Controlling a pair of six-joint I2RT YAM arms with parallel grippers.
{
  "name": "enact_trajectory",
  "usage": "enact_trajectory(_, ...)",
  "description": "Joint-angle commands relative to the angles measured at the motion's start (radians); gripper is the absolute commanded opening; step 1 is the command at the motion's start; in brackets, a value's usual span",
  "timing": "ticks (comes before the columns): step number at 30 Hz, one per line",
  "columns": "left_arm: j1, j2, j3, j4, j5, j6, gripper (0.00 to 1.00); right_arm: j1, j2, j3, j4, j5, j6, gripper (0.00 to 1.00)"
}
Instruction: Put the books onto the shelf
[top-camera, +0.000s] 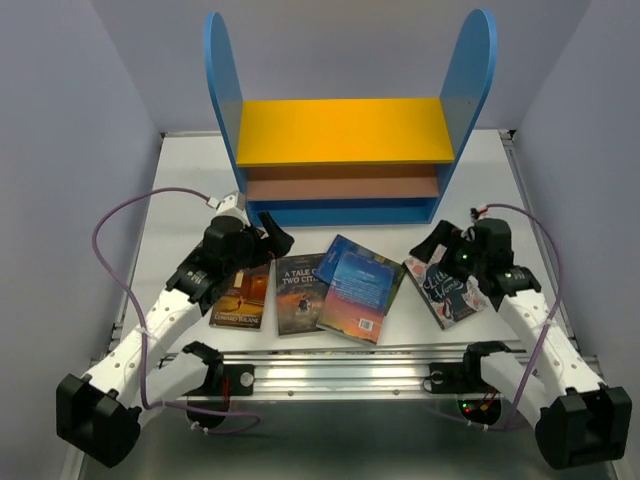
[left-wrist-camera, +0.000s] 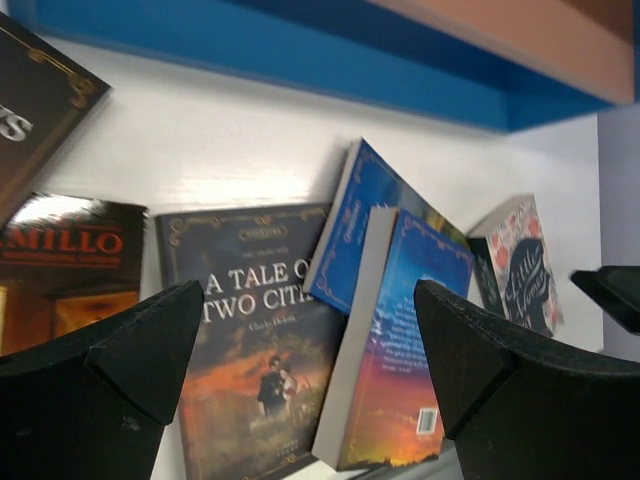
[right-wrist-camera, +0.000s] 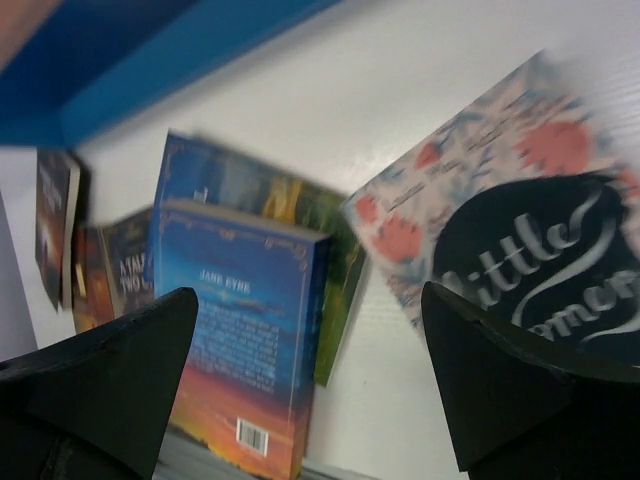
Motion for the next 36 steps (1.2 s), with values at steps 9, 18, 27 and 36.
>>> enact_trajectory(9,-0.322,0.145,-0.040,0.220,0.125,-0.048,0.99,0.326,-0.099,-0.215,0.015,-0.014,0.255,1.00)
enact_trajectory(18,-0.405,0.285,-0.052,0.234,0.170,-0.020,0.84,0.450,-0.093,-0.352,0.166,-0.088,0.352,1.00)
enact_trajectory(27,-0.426,0.346,-0.075,0.234,0.164,-0.026,0.42,0.587,0.045,-0.412,0.386,-0.097,0.459,1.00)
enact_trajectory(36,-0.442,0.421,-0.087,0.235,0.184,0.001,0.38,0.630,0.030,-0.475,0.457,-0.043,0.567,1.00)
